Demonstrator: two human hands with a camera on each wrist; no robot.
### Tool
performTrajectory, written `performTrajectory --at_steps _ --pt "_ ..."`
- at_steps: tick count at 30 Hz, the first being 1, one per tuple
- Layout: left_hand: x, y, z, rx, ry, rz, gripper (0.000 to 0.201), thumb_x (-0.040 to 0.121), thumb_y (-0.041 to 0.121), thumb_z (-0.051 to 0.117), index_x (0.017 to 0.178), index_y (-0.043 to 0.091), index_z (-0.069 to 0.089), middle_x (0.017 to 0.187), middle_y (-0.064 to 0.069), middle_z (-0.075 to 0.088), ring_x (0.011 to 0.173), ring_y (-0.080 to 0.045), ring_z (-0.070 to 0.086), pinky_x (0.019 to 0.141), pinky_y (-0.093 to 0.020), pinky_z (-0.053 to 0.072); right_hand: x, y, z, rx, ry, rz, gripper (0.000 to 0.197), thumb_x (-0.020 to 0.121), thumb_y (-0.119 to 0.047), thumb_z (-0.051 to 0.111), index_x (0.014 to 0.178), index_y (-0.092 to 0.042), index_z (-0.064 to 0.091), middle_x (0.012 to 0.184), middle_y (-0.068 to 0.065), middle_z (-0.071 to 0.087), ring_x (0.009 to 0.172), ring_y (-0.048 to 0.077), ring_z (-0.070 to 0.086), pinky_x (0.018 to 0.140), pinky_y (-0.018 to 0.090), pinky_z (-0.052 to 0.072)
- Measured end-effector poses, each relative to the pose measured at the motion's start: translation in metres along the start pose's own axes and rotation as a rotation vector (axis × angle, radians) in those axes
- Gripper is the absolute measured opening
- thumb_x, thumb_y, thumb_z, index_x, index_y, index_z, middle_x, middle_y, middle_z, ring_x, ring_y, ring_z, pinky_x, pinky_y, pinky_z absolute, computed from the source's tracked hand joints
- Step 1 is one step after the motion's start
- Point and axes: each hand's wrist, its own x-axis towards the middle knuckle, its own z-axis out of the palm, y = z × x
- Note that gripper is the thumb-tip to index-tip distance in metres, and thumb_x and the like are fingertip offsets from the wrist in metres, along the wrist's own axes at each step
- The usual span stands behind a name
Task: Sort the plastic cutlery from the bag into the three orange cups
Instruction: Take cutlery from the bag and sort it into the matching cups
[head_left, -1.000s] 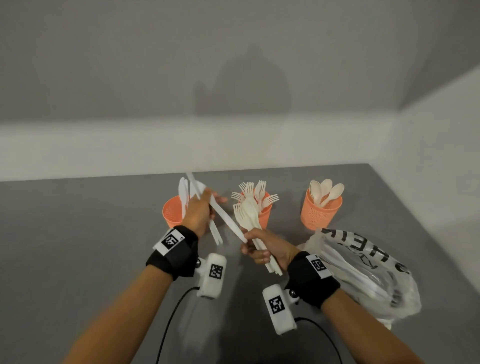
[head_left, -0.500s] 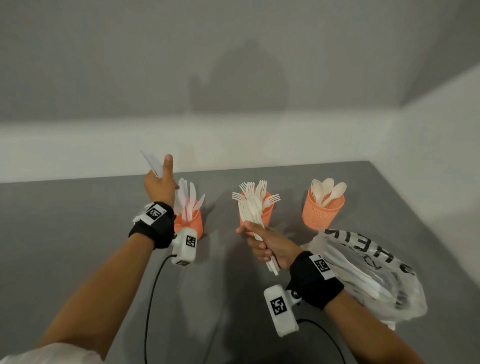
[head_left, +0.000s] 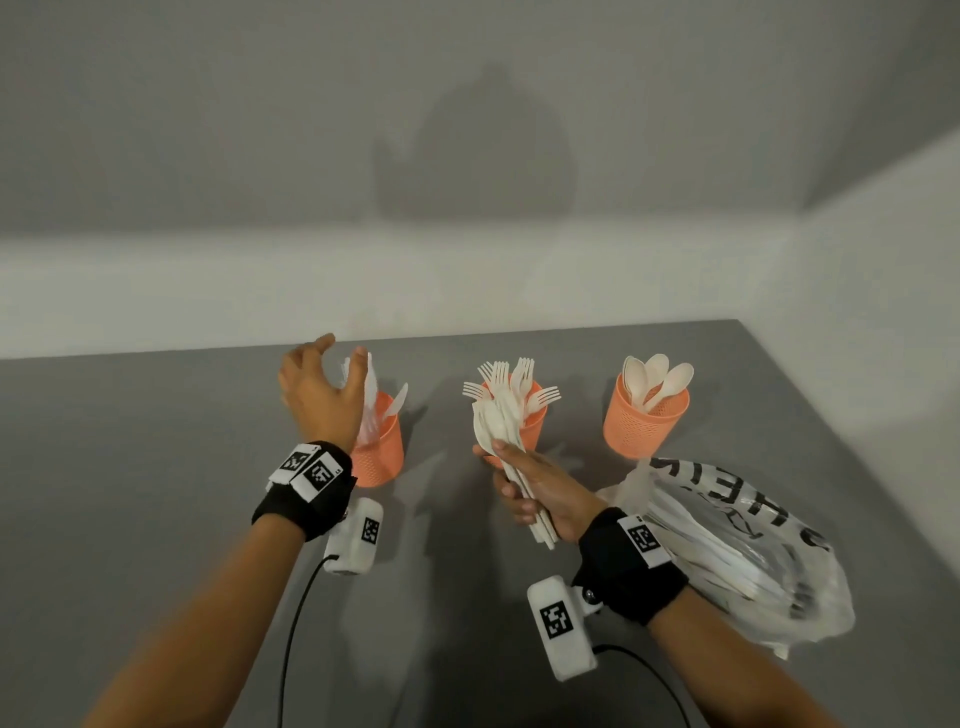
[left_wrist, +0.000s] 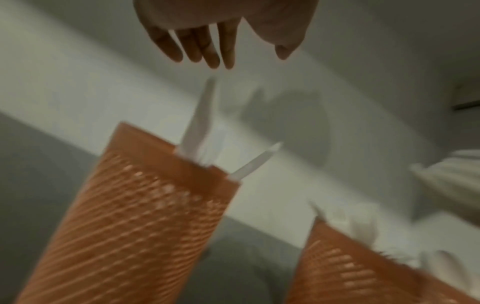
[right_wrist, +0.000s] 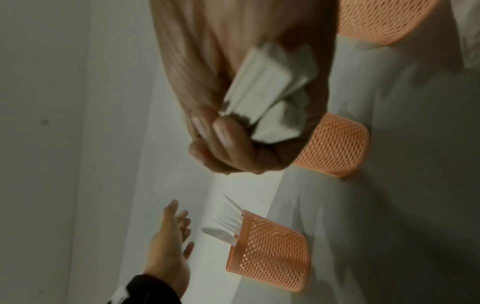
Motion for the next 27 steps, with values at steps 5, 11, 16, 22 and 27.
performTrajectory --at_steps 5,11,16,22,27 --pt "-0.041 0.036 0.000 -0.272 -0.175 -0.042 0.013 0.090 0.024 0.053 0.086 0.015 0.062 0.083 -0.009 0.063 0.075 -0.019 0.057 0.074 -0.031 0.044 0.000 0.002 0.003 0.074 0.053 -0.050 0.020 0.096 -0.037 0.045 0.104 -0.025 0.059 0.050 -0.006 0.041 0.037 0.003 0.034 0.038 0.016 0.031" --pt "-0.102 0.058 0.020 -0.130 -0.811 -0.131 0.040 0.092 0.044 0.050 0.079 0.009 0.063 0.071 0.001 0.062 0.064 -0.008 0.054 0.063 -0.019 0.042 -0.003 0.004 0.011 -0.027 0.155 -0.171 0.023 0.097 -0.036 0.045 0.093 -0.018 0.059 0.054 -0.004 0.045 0.042 0.006 0.039 0.044 0.019 0.034" --pt "-0.118 0.073 0.035 -0.222 -0.821 -0.337 0.044 0.099 0.026 0.036 0.060 0.011 0.049 0.051 0.000 0.049 0.045 -0.008 0.046 0.046 -0.013 0.037 -0.006 0.009 0.011 0.003 0.178 -0.198 0.028 0.099 -0.028 0.041 0.087 -0.013 0.061 0.058 0.003 0.050 0.045 0.010 0.043 0.043 0.021 0.035" --pt "-0.108 0.066 0.038 -0.328 -0.650 -0.455 0.043 0.097 0.015 0.035 0.066 0.005 0.062 0.067 -0.019 0.064 0.058 -0.022 0.058 0.066 -0.036 0.050 -0.009 0.011 -0.001 0.085 0.148 -0.126 0.028 0.097 -0.030 0.044 0.113 -0.015 0.061 0.073 0.007 0.065 0.056 0.015 0.060 0.052 0.024 0.048" --pt "-0.081 0.069 0.029 -0.621 -0.421 -0.539 0.028 0.098 0.011 0.036 0.073 0.012 0.049 0.049 0.003 0.050 0.045 -0.011 0.052 0.056 -0.033 0.044 -0.007 0.013 -0.011 0.133 0.206 -0.112 0.035 0.096 -0.028 0.043 0.124 -0.009 0.054 0.057 -0.003 0.050 0.039 0.006 0.040 0.040 0.019 0.037"
